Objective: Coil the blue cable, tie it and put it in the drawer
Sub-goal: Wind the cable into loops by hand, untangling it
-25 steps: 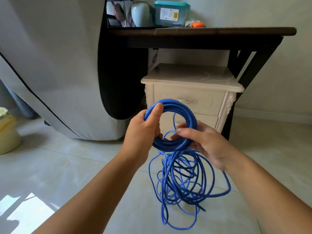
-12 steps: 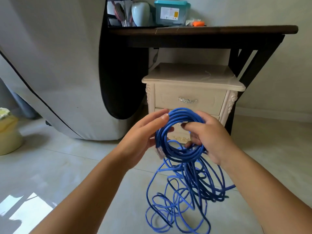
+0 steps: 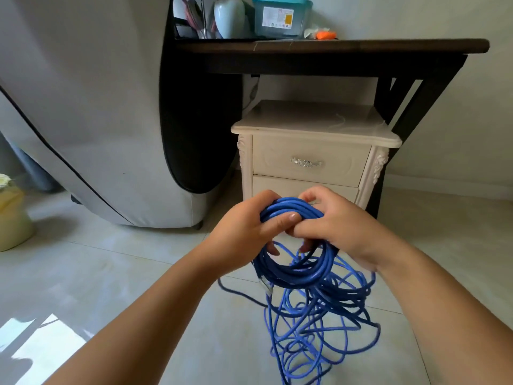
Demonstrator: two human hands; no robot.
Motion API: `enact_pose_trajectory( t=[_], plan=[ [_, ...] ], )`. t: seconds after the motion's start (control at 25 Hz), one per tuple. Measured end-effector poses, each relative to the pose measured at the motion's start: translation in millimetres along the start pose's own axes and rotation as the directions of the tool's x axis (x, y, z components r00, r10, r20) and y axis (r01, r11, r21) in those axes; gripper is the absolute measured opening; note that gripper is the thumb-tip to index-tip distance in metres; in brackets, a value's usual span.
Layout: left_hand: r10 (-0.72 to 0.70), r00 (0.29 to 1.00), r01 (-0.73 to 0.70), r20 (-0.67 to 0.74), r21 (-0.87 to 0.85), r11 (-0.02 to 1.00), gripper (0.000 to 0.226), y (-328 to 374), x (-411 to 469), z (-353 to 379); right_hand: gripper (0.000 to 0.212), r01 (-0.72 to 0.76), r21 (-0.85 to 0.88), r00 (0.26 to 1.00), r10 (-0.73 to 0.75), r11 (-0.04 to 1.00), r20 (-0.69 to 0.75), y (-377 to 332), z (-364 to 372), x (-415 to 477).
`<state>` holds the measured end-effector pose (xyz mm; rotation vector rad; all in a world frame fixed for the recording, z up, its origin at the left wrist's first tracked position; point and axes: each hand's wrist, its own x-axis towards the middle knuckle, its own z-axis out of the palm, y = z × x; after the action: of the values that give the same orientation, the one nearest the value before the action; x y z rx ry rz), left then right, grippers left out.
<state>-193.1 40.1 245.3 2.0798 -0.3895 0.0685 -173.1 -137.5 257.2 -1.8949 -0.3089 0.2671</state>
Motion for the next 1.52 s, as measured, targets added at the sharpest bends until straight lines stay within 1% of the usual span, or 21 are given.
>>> enact_pose_trajectory(
  t=[0.08,0.16,0.2,0.24,0.32,0.4,0.48,0.56,0.68,0.76,0.84,0.88,0.92,1.0,1.08,1.16,1.24,1.32,1.4,1.44,1.52],
  plan=[
    [0.015,0.996,-0.022,-0.089,-0.086,0.996,0.026,0.4,0.9,-0.4,0.043,-0.055,0.191,0.989,0.027,0.980,0.143,3.3,-9.6,-3.6],
    [0.013,0.973,-0.056,-0.230,-0.182,0.982,0.024,-1.0,4.1,-2.7,0.047,-0.109,0.198,0.970,0.061,0.974,0.235,8.9,-9.4,-7.4],
    [-0.006,0.953,-0.068,-0.302,-0.234,0.970,0.023,-1.5,6.0,-3.7,0.047,-0.120,0.183,0.968,0.074,0.976,0.240,13.9,-4.6,-7.3],
    [-0.034,0.932,-0.073,-0.361,-0.279,0.957,0.023,-0.8,7.2,-3.6,0.042,-0.118,0.201,0.978,0.078,0.972,0.195,16.9,2.8,-6.5],
    [-0.078,0.901,-0.077,-0.426,-0.334,0.939,0.022,4.0,7.4,0.7,0.025,-0.073,0.312,0.997,0.081,0.947,-0.012,19.3,19.0,0.0],
    [-0.084,0.899,-0.074,-0.431,-0.337,0.938,0.022,8.2,6.8,7.3,0.020,-0.043,0.479,0.982,0.126,0.877,-0.143,19.7,27.3,8.0],
    [-0.099,0.914,-0.046,-0.394,-0.341,0.939,0.026,10.0,5.7,12.3,0.020,-0.027,0.642,0.974,0.165,0.766,-0.156,17.0,29.2,11.4],
    [-0.136,0.934,0.002,-0.329,-0.377,0.926,0.033,10.6,4.3,13.7,0.015,-0.018,0.733,0.970,0.190,0.680,-0.153,13.1,27.6,12.4],
    [-0.151,0.974,0.045,-0.171,-0.505,0.862,0.056,8.1,2.4,11.5,0.029,-0.009,0.823,0.953,0.255,0.568,-0.166,7.9,22.9,17.8],
    [-0.138,0.977,0.029,-0.165,-0.538,0.842,0.057,2.3,0.6,9.8,0.031,0.003,0.886,0.945,0.289,0.463,-0.155,9.9,17.2,23.3],
    [-0.116,0.945,-0.020,-0.306,-0.409,0.912,0.030,-5.1,-3.4,9.2,0.026,0.009,0.926,0.957,0.267,0.378,-0.118,11.0,11.5,25.7],
    [-0.076,0.926,-0.033,-0.370,-0.279,0.960,0.017,-10.1,-5.0,9.9,0.025,0.019,0.932,0.960,0.253,0.361,-0.117,11.1,9.4,25.7],
    [-0.030,0.921,-0.020,-0.388,-0.124,0.992,0.010,-13.8,-6.7,11.8,0.026,0.032,0.934,0.961,0.245,0.356,-0.126,10.5,7.8,24.5],
    [0.024,0.952,0.041,-0.307,0.204,0.978,0.017,-17.9,-9.5,18.3,0.034,0.056,0.939,0.966,0.220,0.339,-0.137,7.3,6.7,20.3],
    [0.021,0.979,0.053,-0.202,0.353,0.934,0.022,-18.5,-9.0,23.3,0.038,0.088,0.940,0.970,0.188,0.330,-0.156,5.6,7.2,16.8],
    [0.016,0.990,0.034,-0.139,0.354,0.935,0.015,-17.8,-8.5,21.5,0.032,0.113,0.943,0.968,0.178,0.314,-0.176,6.2,6.9,15.5],
    [-0.002,0.999,0.019,-0.050,0.329,0.944,0.006,-19.2,-8.9,16.4,0.027,0.147,0.953,0.958,0.201,0.264,-0.204,6.0,1.2,16.3],
    [-0.034,0.998,0.013,0.061,0.316,0.949,0.015,-22.4,-9.5,12.4,0.031,0.194,0.965,0.945,0.230,0.179,-0.232,5.8,-11.7,17.2],
    [-0.030,0.998,0.018,0.052,0.224,0.974,0.016,-17.7,-10.9,16.0,0.031,0.231,0.964,0.936,0.241,0.133,-0.257,8.5,-23.7,17.6],
    [-0.053,0.999,0.052,0.005,0.118,0.992,0.022,-13.2,-10.3,20.8,0.028,0.230,0.961,0.936,0.235,0.151,-0.261,9.2,-24.1,17.2],
    [-0.168,0.985,0.166,-0.039,-0.038,0.985,0.054,-4.8,-6.1,32.0,0.030,0.199,0.941,0.938,0.226,0.275,-0.265,9.2,-15.1,16.3]
  ],
)
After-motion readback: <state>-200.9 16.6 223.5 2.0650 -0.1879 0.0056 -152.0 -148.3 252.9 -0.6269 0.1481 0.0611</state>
